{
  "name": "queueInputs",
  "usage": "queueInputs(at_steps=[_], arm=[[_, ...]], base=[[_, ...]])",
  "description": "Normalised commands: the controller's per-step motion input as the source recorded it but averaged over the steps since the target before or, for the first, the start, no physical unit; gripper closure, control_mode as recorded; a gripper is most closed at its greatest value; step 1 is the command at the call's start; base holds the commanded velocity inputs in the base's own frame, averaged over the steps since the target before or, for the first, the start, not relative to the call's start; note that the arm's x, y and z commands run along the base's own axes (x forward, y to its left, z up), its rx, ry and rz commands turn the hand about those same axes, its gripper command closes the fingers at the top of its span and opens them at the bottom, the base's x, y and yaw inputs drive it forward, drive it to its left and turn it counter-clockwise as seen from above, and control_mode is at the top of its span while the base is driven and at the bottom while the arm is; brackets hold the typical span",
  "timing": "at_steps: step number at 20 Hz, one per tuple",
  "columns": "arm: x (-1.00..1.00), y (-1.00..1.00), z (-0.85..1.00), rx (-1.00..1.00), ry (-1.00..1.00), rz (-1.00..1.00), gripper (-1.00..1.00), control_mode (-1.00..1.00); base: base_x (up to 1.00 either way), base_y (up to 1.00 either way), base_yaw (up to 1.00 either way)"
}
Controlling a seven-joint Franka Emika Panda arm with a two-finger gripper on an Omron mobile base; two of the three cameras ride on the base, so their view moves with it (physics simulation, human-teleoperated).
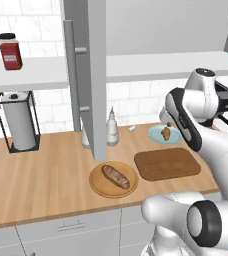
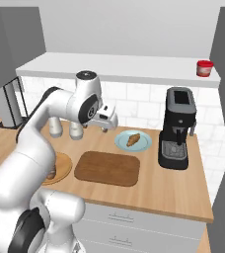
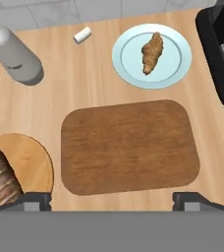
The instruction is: From the different types of pastries on the counter, select a croissant and place it on the cutting board. Then retrieve a jar of jam from the cabinet and place it alongside the croissant on the cutting board.
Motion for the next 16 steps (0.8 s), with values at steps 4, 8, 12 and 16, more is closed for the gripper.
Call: queueInputs(at_steps=[4, 8, 12, 16], arm=[[0.71, -0.25, -0.47, 0.00, 0.00, -0.04, -1.00, -1.00], [0.76, -0.07, -0.51, 0.00, 0.00, -0.05, -1.00, -1.00], [0.76, -0.28, -0.45, 0.01, 0.00, 0.00, -1.00, -1.00], [0.52, -0.24, -0.28, 0.00, 0.00, -0.01, -1.00, -1.00]], base=[[0.00, 0.00, 0.00], [0.00, 0.00, 0.00], [0.00, 0.00, 0.00], [0.00, 0.00, 0.00]])
